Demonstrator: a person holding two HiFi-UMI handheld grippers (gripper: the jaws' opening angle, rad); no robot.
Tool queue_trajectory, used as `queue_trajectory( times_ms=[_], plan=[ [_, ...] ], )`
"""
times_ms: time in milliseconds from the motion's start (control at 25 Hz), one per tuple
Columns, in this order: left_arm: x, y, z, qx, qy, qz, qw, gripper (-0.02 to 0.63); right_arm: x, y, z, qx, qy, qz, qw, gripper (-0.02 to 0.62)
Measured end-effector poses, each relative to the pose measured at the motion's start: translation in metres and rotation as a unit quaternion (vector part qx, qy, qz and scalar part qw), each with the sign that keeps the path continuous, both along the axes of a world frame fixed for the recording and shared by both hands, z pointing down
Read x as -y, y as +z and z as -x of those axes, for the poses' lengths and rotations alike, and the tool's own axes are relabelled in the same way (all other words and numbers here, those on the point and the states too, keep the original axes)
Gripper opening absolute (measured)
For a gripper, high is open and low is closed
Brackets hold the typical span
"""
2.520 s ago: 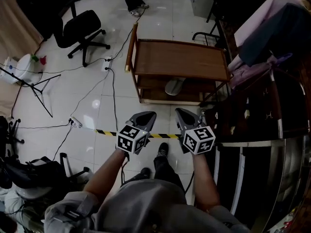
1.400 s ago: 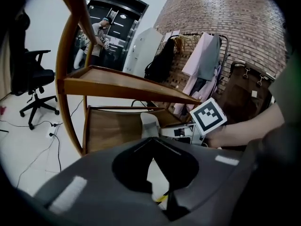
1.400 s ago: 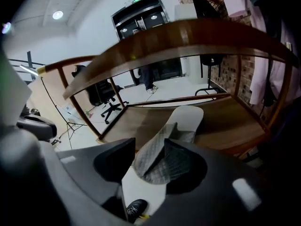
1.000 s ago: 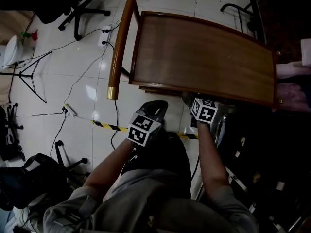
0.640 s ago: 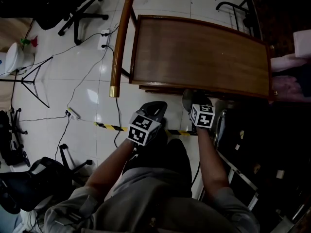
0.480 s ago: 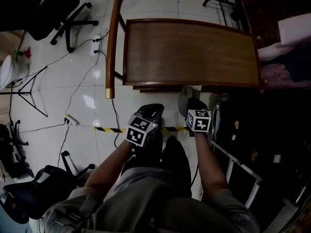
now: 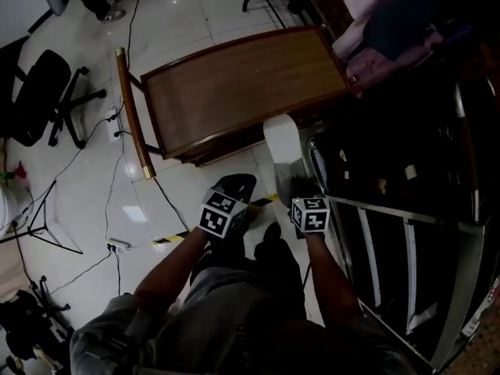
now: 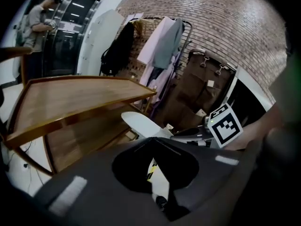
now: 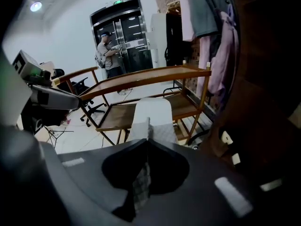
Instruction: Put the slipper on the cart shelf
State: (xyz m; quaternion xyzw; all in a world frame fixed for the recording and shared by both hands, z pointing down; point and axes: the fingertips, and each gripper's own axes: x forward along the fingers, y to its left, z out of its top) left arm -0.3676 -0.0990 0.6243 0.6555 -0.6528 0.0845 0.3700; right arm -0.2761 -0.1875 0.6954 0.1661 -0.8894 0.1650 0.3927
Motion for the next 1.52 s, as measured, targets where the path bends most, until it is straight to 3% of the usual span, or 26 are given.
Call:
queue_trajectory(
  times_ms=[280, 480, 800, 1200, 1520],
  plan=[
    [0.026, -0.049, -0.069, 0.021, 0.068, -0.026, 0.9971, 0.008, -0.017, -0.061, -0.098, 0.028, 0.063, -0.023, 0.997, 0.005],
    [0.031, -0.078, -0.151, 0.038, 0.129, -0.051, 0.9896, 0.008, -0.035, -0.094, -0.183, 0.054, 0.111, -0.042, 0.991, 0.005],
    [0.023, -0.097, -0.295, 0.040, 0.206, -0.055, 0.9762, 0.008, -0.062, -0.122, -0.349, 0.063, 0.198, -0.068, 0.976, 0.005],
    [0.038, -0.105, -0.459, 0.037, 0.346, -0.061, 0.9356, 0.008, -0.091, -0.113, -0.529, 0.044, 0.360, -0.067, 0.930, 0.005],
    [0.056, -0.076, -0.560, 0.023, 0.451, -0.034, 0.8917, 0.008, -0.078, -0.085, -0.647, 0.035, 0.510, -0.050, 0.858, 0.005]
  ],
)
